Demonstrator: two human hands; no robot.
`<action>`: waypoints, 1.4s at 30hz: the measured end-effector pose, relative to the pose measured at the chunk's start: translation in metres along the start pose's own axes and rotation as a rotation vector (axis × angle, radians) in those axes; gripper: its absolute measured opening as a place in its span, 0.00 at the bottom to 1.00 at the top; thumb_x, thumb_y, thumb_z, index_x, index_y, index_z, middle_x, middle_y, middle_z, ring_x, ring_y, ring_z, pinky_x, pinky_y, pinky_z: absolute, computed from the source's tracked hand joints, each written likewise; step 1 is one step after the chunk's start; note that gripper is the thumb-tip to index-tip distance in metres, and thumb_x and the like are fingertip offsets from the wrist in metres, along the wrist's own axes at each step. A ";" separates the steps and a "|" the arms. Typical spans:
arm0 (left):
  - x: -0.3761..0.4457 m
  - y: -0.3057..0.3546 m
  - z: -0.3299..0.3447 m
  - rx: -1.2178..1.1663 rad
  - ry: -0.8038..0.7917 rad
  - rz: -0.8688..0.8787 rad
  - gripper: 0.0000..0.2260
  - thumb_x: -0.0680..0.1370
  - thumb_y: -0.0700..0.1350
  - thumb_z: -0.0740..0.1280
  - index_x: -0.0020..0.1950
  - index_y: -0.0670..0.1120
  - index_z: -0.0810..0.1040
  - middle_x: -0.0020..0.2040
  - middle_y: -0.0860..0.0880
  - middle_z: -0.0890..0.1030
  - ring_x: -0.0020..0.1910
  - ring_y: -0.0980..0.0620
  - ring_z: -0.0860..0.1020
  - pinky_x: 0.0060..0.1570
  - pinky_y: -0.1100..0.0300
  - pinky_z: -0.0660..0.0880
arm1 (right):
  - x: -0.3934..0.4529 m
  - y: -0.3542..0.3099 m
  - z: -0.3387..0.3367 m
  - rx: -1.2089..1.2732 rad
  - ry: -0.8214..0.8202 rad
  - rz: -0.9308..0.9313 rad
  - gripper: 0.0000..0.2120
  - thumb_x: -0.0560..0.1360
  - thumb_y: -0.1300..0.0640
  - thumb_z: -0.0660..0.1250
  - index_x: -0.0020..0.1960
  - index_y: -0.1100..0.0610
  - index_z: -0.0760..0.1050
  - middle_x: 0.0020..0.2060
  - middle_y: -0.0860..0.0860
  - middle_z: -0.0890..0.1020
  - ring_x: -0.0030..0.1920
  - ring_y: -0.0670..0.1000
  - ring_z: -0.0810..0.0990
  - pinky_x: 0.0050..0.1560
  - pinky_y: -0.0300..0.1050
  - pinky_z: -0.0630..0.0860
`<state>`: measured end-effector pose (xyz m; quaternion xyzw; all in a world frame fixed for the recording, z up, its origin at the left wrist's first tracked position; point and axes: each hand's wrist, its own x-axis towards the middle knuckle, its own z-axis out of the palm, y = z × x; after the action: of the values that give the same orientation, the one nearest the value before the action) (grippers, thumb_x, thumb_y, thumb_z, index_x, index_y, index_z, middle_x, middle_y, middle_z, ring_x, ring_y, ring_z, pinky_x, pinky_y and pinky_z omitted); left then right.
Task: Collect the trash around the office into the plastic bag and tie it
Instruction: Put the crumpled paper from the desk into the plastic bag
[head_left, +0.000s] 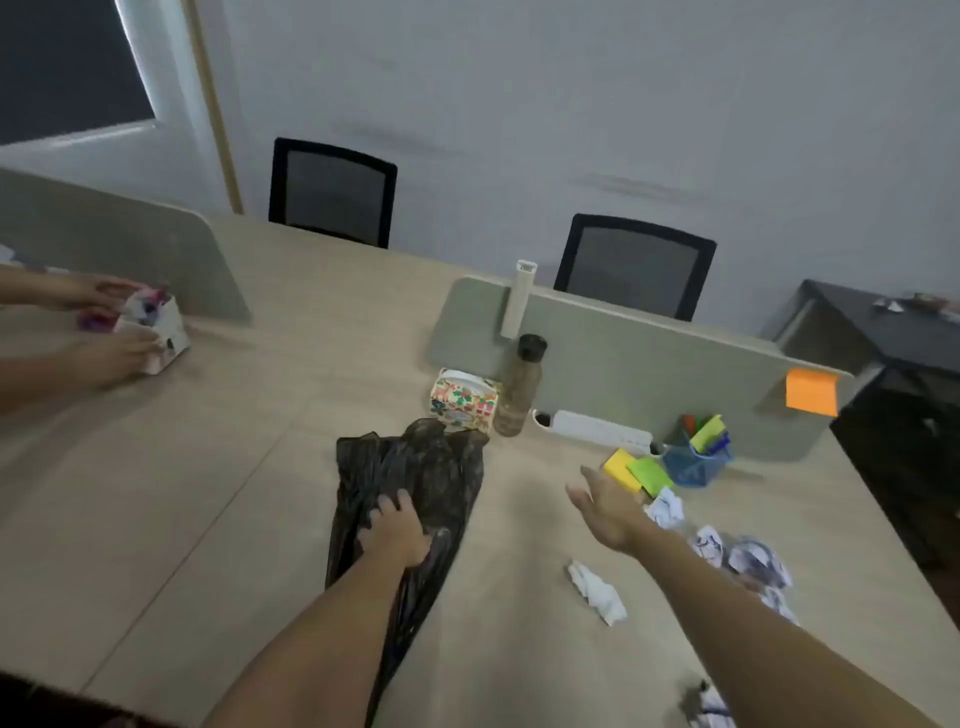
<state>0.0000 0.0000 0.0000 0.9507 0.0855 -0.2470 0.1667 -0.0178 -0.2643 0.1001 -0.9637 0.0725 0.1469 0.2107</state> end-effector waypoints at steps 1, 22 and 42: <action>0.001 -0.002 0.006 0.001 0.013 -0.037 0.40 0.84 0.56 0.61 0.83 0.43 0.39 0.83 0.38 0.52 0.80 0.38 0.58 0.76 0.44 0.66 | 0.002 0.001 0.011 0.035 -0.028 0.031 0.27 0.82 0.47 0.53 0.76 0.60 0.56 0.73 0.59 0.66 0.73 0.58 0.65 0.69 0.45 0.61; -0.180 -0.022 0.079 -0.219 -0.214 0.704 0.10 0.84 0.48 0.66 0.57 0.43 0.82 0.63 0.49 0.78 0.62 0.60 0.78 0.67 0.63 0.68 | -0.033 -0.005 0.114 1.092 -0.353 0.494 0.10 0.76 0.69 0.62 0.36 0.63 0.75 0.23 0.53 0.74 0.21 0.47 0.69 0.21 0.36 0.68; -0.124 0.045 0.028 -1.183 -0.637 -0.007 0.17 0.84 0.52 0.63 0.49 0.42 0.86 0.42 0.44 0.88 0.43 0.47 0.85 0.43 0.57 0.82 | -0.142 0.036 0.107 1.591 -0.308 0.476 0.12 0.69 0.55 0.67 0.49 0.58 0.69 0.35 0.54 0.68 0.31 0.52 0.67 0.35 0.45 0.72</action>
<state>-0.1087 -0.0619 0.0513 0.5794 0.1560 -0.4276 0.6761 -0.1869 -0.2401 0.0381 -0.4561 0.3259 0.2224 0.7977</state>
